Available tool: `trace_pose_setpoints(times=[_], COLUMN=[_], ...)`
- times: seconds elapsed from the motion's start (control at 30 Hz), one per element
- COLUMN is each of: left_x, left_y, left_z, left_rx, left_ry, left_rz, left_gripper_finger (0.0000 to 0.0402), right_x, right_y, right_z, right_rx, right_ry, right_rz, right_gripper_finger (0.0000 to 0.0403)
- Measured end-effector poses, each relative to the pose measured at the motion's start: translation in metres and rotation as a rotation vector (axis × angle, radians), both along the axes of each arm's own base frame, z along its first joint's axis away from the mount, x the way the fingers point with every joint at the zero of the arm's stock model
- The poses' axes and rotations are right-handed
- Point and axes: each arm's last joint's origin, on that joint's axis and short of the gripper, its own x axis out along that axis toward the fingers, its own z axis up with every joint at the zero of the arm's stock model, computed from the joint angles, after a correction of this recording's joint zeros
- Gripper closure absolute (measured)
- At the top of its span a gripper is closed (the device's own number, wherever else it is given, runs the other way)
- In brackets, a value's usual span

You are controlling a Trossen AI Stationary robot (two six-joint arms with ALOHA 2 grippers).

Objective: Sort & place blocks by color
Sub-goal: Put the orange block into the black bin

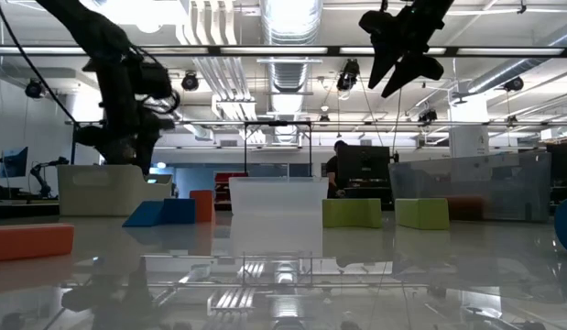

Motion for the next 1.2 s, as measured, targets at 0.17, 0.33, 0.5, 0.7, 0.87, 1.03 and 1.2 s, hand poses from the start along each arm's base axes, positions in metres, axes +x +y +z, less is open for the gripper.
trace_pose_setpoints(times=[0.17, 0.33, 0.5, 0.7, 0.87, 1.03, 1.2], left_x=[0.001, 0.005, 0.014, 0.038, 0.061, 0.081, 0.099], left_y=[-0.024, -0.053, -0.08, -0.105, -0.119, -0.133, -0.151], left_z=[0.027, 0.05, 0.064, 0.076, 0.072, 0.056, 0.037], left_rx=[0.077, 0.126, 0.129, 0.165, 0.158, 0.104, 0.042], left_ry=[-0.133, -0.275, -0.42, -0.572, -0.595, -0.529, -0.449], left_rz=[-0.078, -0.09, -0.127, -0.303, -0.432, -0.534, -0.635], left_gripper_finger=[0.0194, 0.0194, 0.0194, 0.0194, 0.0194, 0.0194, 0.0194], right_x=[0.0, 0.001, 0.003, 0.004, 0.004, 0.004, 0.004], right_y=[0.0, 0.0, -0.001, -0.001, -0.001, -0.001, -0.001], right_z=[0.0, 0.001, 0.003, 0.003, 0.003, 0.003, 0.003], right_rx=[0.005, 0.004, -0.008, 0.0, 0.003, 0.005, 0.006], right_ry=[-0.006, -0.017, -0.053, -0.059, -0.06, -0.06, -0.061], right_rz=[-0.008, -0.013, -0.015, -0.024, -0.025, -0.024, -0.023], right_gripper_finger=[0.0225, 0.0225, 0.0225, 0.0225, 0.0225, 0.0225, 0.0225])
